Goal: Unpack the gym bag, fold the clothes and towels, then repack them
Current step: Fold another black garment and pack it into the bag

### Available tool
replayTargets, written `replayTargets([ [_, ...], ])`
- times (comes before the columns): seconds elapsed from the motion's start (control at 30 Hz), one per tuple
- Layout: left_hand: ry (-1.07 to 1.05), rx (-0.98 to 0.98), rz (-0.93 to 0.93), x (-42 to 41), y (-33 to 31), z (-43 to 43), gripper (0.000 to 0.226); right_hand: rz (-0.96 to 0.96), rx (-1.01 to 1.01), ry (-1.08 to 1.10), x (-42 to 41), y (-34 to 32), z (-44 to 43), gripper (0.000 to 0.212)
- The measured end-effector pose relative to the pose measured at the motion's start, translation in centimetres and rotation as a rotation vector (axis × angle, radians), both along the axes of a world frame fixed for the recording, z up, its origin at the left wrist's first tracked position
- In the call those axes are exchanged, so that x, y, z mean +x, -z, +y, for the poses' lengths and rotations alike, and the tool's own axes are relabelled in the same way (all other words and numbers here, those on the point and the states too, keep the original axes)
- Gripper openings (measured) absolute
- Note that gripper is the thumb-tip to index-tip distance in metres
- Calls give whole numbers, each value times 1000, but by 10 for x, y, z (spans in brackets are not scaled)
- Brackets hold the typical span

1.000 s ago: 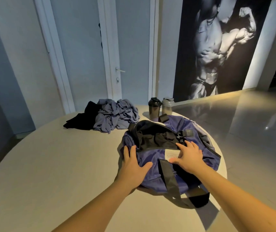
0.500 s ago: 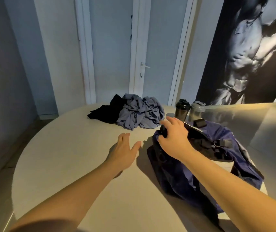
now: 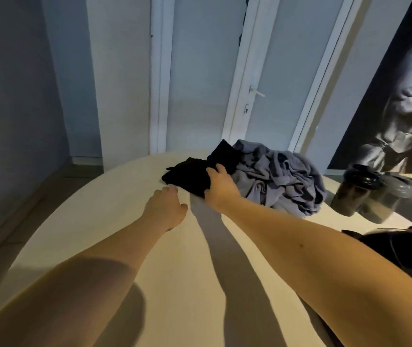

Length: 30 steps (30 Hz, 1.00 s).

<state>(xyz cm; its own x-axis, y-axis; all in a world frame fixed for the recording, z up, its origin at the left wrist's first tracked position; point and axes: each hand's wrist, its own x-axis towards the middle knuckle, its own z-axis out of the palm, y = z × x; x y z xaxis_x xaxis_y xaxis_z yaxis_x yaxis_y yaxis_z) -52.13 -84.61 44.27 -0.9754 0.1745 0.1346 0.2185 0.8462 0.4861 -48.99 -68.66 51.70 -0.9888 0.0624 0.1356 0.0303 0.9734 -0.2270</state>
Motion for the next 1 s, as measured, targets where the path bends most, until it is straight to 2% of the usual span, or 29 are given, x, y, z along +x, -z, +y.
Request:
replayTargets([
  [0.07, -32, -28, 60, -21, 7, -2, 67, -52, 21, -9, -32, 13, 2, 89],
  [0.13, -44, -3, 97, -36, 11, -2, 74, -47, 28, 17, -54, 26, 2, 92],
  [0.17, -40, 28, 106, -41, 12, -2, 77, -27, 41, 43, -60, 32, 2, 86],
  [0.3, 7, 164, 144, -48, 13, -2, 79, 0, 89, 48, -58, 46, -10, 24],
  [0.37, 25, 268, 128, -43, 9, -5, 75, 20, 89, 4, -41, 46, -20, 12],
  [0.47, -2, 405, 14, -21, 3, -18, 67, 44, 32, -71, 4, 45, -34, 10],
  [0.57, -31, 277, 2, 21, 0, -41, 61, 48, -47, -105, 66, 51, -42, 16],
  [0.63, -30, 207, -30, 59, 0, -55, 49, 33, -108, -109, 109, 54, -42, 23],
  [0.73, -1, 255, -128, 130, -3, -71, 27, 6, -212, -109, 175, 54, -39, 25],
  [0.8, -3, 263, -131, 182, -6, -75, 12, -13, -252, -94, 222, 51, -37, 25],
  [1.0, 15, 228, -135, 316, -13, -74, 22, -11, -318, -95, 354, 55, -29, 17],
])
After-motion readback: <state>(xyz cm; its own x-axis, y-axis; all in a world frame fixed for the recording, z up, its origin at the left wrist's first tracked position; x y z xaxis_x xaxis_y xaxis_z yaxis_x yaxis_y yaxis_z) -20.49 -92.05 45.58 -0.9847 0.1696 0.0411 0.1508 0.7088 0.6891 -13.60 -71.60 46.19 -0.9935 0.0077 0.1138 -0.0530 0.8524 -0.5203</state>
